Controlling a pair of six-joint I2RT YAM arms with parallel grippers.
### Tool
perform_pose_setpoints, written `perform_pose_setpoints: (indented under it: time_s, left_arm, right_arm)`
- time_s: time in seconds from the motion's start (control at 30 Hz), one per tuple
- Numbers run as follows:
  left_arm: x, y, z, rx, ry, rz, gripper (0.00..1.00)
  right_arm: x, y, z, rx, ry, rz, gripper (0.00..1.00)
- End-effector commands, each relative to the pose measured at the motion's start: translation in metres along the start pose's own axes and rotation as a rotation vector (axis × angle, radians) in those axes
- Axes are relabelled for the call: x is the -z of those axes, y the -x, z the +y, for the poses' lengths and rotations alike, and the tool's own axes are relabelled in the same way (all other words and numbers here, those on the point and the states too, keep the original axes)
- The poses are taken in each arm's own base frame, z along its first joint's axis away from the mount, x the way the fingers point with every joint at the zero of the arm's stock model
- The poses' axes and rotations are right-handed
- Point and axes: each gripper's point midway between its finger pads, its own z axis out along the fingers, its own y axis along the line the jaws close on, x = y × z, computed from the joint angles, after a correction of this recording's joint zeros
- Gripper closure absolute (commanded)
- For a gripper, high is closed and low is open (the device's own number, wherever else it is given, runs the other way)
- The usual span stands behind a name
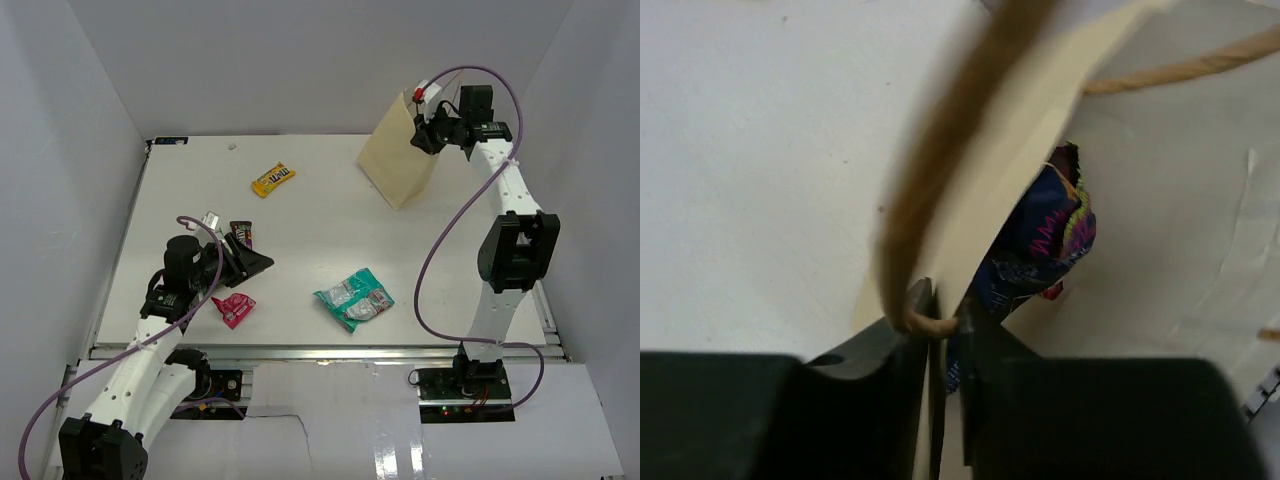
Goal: Place the snacks into the paper bag
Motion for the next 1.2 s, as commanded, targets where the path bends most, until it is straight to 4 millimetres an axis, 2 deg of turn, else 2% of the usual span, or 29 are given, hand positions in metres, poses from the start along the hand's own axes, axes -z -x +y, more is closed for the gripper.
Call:
perform_pose_setpoints:
  time_s: [0.0, 0.03, 0.07, 0.1, 0.13, 0.17, 0.27, 0.3, 0.43, 0.47, 0.5, 0.53, 0.6, 0.63, 0.7, 0.73, 0.8, 0.83, 0.87, 0.93, 1.0, 1.03, 1.07, 1.1, 1.13, 1.17]
  left_arm:
    - [0.002, 0.000, -0.002, -0.010, -0.005, -0.005, 0.41]
    - [0.002, -0.001, -0.001, -0.009, -0.004, -0.004, 0.41]
    - [0.002, -0.001, -0.001, -0.009, -0.004, -0.004, 0.41]
    - [0.002, -0.001, -0.001, -0.010, -0.004, -0.004, 0.41]
    - [0.001, -0.001, 0.000, -0.010, -0.004, -0.004, 0.41]
    - [0.001, -0.002, 0.001, -0.006, -0.003, -0.001, 0.41]
    - [0.000, -0.001, 0.000, -0.008, -0.008, -0.001, 0.41]
    - [0.000, -0.002, 0.000, -0.008, -0.006, 0.000, 0.41]
    - [0.001, -0.003, 0.001, -0.010, -0.007, 0.002, 0.41]
    - [0.002, -0.004, 0.002, -0.008, -0.005, 0.004, 0.41]
    - [0.002, -0.004, 0.001, -0.008, -0.006, -0.001, 0.41]
    - [0.002, -0.005, 0.002, -0.008, -0.006, 0.001, 0.41]
    - [0.003, -0.005, 0.003, -0.008, -0.004, -0.002, 0.41]
    - [0.004, -0.005, 0.003, -0.008, -0.003, -0.005, 0.41]
    - [0.004, -0.004, 0.002, -0.010, 0.001, -0.007, 0.41]
    - [0.004, -0.003, 0.002, -0.013, 0.004, -0.009, 0.41]
    - [0.005, 0.000, 0.003, -0.013, 0.026, -0.022, 0.41]
    - [0.004, 0.001, 0.006, -0.015, 0.039, -0.022, 0.41]
    - [0.004, 0.002, 0.008, -0.013, 0.054, -0.020, 0.41]
    - [0.003, 0.006, 0.008, -0.015, 0.071, -0.026, 0.41]
    - [0.000, 0.006, 0.010, -0.017, 0.083, -0.010, 0.41]
    - [0.000, 0.008, 0.008, -0.020, 0.080, -0.010, 0.41]
    - [-0.001, 0.009, 0.009, -0.019, 0.086, -0.011, 0.41]
    - [-0.001, 0.009, 0.009, -0.020, 0.087, -0.010, 0.41]
    - [-0.001, 0.011, 0.009, -0.023, 0.089, -0.018, 0.41]
    - [-0.001, 0.011, 0.010, -0.022, 0.095, -0.019, 0.41]
  right_arm:
    - [0.008, 0.028, 0.052, 0.116, 0.125, -0.046, 0.85]
    - [0.016, 0.037, 0.062, 0.150, 0.127, -0.062, 0.89]
    - [0.008, 0.030, 0.088, 0.180, 0.180, -0.046, 0.92]
    - [0.008, 0.028, 0.098, 0.201, 0.184, -0.034, 0.92]
    - [0.013, 0.036, 0.107, 0.234, 0.177, -0.045, 0.92]
    - [0.005, 0.025, 0.129, 0.252, 0.202, -0.007, 0.92]
    - [-0.002, 0.022, 0.158, 0.286, 0.222, 0.011, 0.92]
    - [-0.005, 0.013, 0.163, 0.276, 0.219, 0.038, 0.92]
    - [-0.016, 0.009, 0.157, 0.247, 0.176, 0.079, 0.92]
    - [-0.015, 0.010, 0.153, 0.246, 0.159, 0.084, 0.88]
    - [-0.014, 0.015, 0.149, 0.251, 0.147, 0.076, 0.84]
    - [-0.012, 0.018, 0.147, 0.253, 0.135, 0.074, 0.69]
    - [-0.006, 0.032, 0.140, 0.261, 0.114, 0.053, 0.54]
    - [-0.001, 0.037, 0.134, 0.260, 0.097, 0.046, 0.41]
    - [0.010, 0.046, 0.125, 0.252, 0.074, 0.035, 0.28]
    - [0.021, 0.060, 0.114, 0.246, 0.041, 0.007, 0.20]
    - [0.037, 0.071, 0.103, 0.233, 0.015, -0.009, 0.14]
    - [0.050, 0.079, 0.088, 0.217, -0.018, -0.026, 0.11]
    - [0.057, 0.084, 0.086, 0.211, -0.013, -0.044, 0.09]
    - [0.080, 0.086, 0.075, 0.192, -0.028, -0.055, 0.05]
    - [0.101, 0.098, 0.077, 0.214, -0.007, -0.094, 0.05]
    - [0.111, 0.092, 0.076, 0.205, 0.001, -0.082, 0.05]
    - [0.115, 0.091, 0.086, 0.242, 0.054, -0.101, 0.05]
    - [0.129, 0.093, 0.094, 0.278, 0.076, -0.117, 0.04]
    - [0.135, 0.084, 0.117, 0.293, 0.166, -0.115, 0.05]
    - [0.134, 0.067, 0.132, 0.411, 0.240, -0.108, 0.05]
